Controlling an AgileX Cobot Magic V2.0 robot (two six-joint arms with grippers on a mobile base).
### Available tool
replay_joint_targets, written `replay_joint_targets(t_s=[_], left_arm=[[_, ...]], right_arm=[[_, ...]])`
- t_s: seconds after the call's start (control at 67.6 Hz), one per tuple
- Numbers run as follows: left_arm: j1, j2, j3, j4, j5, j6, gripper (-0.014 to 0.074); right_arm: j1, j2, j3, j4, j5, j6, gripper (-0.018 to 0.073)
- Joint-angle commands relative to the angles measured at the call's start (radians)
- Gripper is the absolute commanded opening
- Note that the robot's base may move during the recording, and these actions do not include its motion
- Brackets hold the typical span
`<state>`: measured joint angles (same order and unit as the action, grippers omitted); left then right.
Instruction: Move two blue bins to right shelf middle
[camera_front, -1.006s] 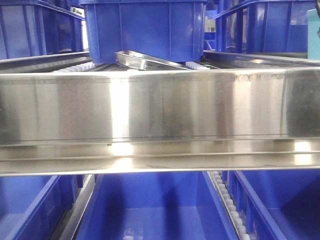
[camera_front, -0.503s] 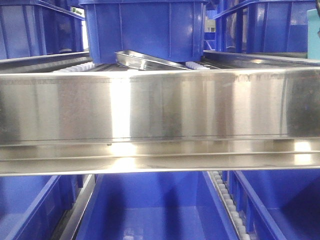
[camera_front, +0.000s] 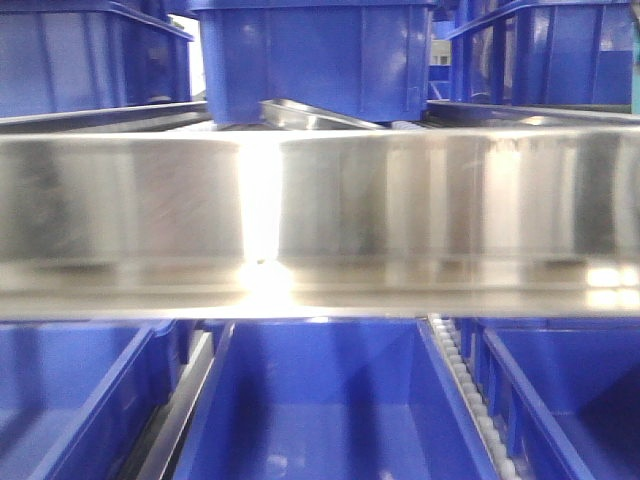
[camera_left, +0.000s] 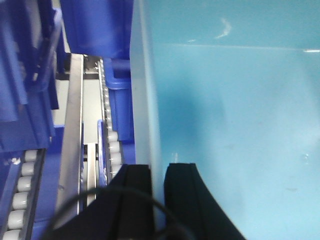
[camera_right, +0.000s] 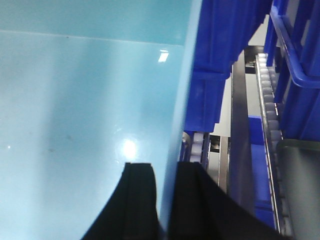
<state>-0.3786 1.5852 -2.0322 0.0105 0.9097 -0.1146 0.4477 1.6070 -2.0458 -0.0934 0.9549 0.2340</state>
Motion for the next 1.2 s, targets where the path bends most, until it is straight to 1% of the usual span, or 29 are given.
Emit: replay_joint_targets(t_s=[0.0,0.266,0.355,1.183], left_arm=[[-0.006,-0.015,-0.016,-0.065,-0.089,0.0,-0.0111],[-0.006,-0.015,-0.016,-0.065,-0.093,0.0,-0.0111],[-0.006,-0.015,-0.016,-0.049,-0.093,0.0,-0.0111],[-0.006,-0.015,-0.016,-0.049,-0.091,0.0,-0.0111]], right_arm=[[0.002,-0.013,-0.01,0.018,-0.066,-0.014,-0.0153],[0.002,-0.013,-0.01,0.018,-0.066,-0.014,-0.0153],[0.002,-0.013,-0.01,0.018,-0.066,-0.014,-0.0153],[0.002,-0.013,-0.01,0.018,-0.066,-0.014,-0.0153]])
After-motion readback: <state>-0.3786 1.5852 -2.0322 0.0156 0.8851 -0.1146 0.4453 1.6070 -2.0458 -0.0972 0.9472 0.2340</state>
